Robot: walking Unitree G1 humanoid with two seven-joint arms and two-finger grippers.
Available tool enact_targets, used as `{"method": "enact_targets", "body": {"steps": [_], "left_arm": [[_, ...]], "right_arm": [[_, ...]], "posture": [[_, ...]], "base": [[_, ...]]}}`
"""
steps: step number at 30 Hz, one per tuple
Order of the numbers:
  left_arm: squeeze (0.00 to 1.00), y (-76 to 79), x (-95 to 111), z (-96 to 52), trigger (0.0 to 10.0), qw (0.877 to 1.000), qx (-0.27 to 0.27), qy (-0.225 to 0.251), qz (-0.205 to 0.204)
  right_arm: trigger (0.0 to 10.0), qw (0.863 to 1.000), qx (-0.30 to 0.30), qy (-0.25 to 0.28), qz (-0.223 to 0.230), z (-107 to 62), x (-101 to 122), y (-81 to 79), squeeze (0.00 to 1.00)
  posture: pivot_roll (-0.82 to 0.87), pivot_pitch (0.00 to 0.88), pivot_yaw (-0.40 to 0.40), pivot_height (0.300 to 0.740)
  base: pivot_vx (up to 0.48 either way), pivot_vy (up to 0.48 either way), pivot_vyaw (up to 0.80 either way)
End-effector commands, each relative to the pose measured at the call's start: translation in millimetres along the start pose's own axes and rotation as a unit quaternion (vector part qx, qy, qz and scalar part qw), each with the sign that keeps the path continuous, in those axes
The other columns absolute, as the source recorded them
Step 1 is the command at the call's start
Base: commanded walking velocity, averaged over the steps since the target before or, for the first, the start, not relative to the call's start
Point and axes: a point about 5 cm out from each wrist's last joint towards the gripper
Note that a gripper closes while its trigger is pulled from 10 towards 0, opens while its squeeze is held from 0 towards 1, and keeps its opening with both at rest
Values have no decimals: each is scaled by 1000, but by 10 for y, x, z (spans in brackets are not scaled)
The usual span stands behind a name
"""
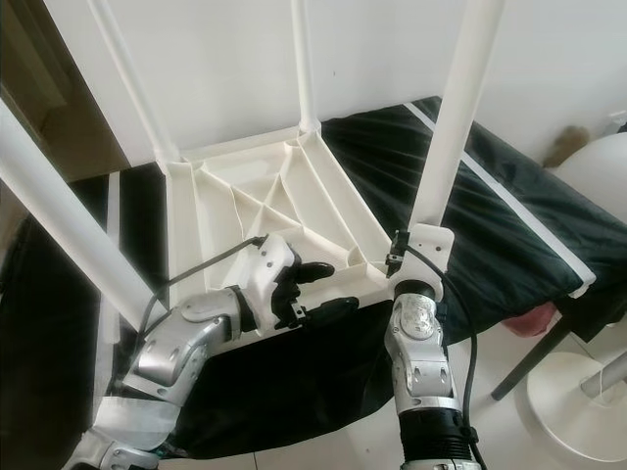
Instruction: Building children table
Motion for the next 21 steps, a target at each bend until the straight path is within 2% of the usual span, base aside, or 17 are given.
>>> {"method": "enact_targets", "body": {"steps": [1, 4, 5, 6, 9, 16, 17, 18, 19, 21], "left_arm": [[0, -30, -21, -37, 10000, 1000, 28, -1, 13], [0, -32, -22, -44, 10000, 999, 31, -2, 21], [0, -56, 7, -53, 10000, 999, 41, 3, 27], [0, -74, 33, -58, 10000, 998, 47, 9, 29], [0, -78, 71, -54, 10000, 997, 55, 20, 47], [0, -57, 64, -35, 10000, 996, 66, 20, 47], [0, -34, 63, -27, 10000, 996, 71, 26, 42], [0, -34, 63, -27, 10000, 996, 71, 26, 42], [0, -16, 53, -34, 10000, 997, 62, 30, 21], [0, -13, 53, -43, 10000, 997, 61, 33, 18]], "right_arm": [[10000, 999, 22, -38, 8, -36, -160, -68, 0], [10000, 999, 29, -27, 10, -34, -127, -56, 0], [10000, 999, 40, -3, 15, -29, -67, -12, 867], [10000, 998, 53, 15, 21, -26, -23, 24, 1000], [10000, 996, 73, 43, 18, -22, 22, 114, 1000], [10000, 991, 114, 67, 12, -40, 40, 208, 1000], [10000, 988, 136, 74, 5, -47, 45, 280, 1000], [10000, 988, 136, 74, 5, -47, 45, 280, 1000], [10000, 986, 154, 69, 0, -39, 37, 330, 675], [10000, 984, 164, 71, 0, -26, 46, 357, 675]], "posture": [[-128, 10, 80, 740], [-122, 9, 78, 740], [-120, 9, 77, 740], [-120, 9, 77, 740], [-116, 8, 72, 740], [-109, 8, 64, 740], [-100, 11, 56, 740], [-100, 11, 56, 740], [-100, 11, 56, 740], [-98, 11, 54, 740]], "base": [[0, 0, 0], [0, 0, 0], [0, 0, 0], [0, 0, 0], [0, 0, 0], [0, 0, 0], [0, 0, 0], [0, 0, 0], [0, 0, 0], [0, 0, 0]]}}
Point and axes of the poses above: a point about 5 cm out from each wrist's last joint towards the gripper, its own z axis pointing out of the wrist towards the gripper, its own x axis along the axis of the wrist's last joint, y = z × x, and after that the axes turned 12 degrees about -z, right-handed
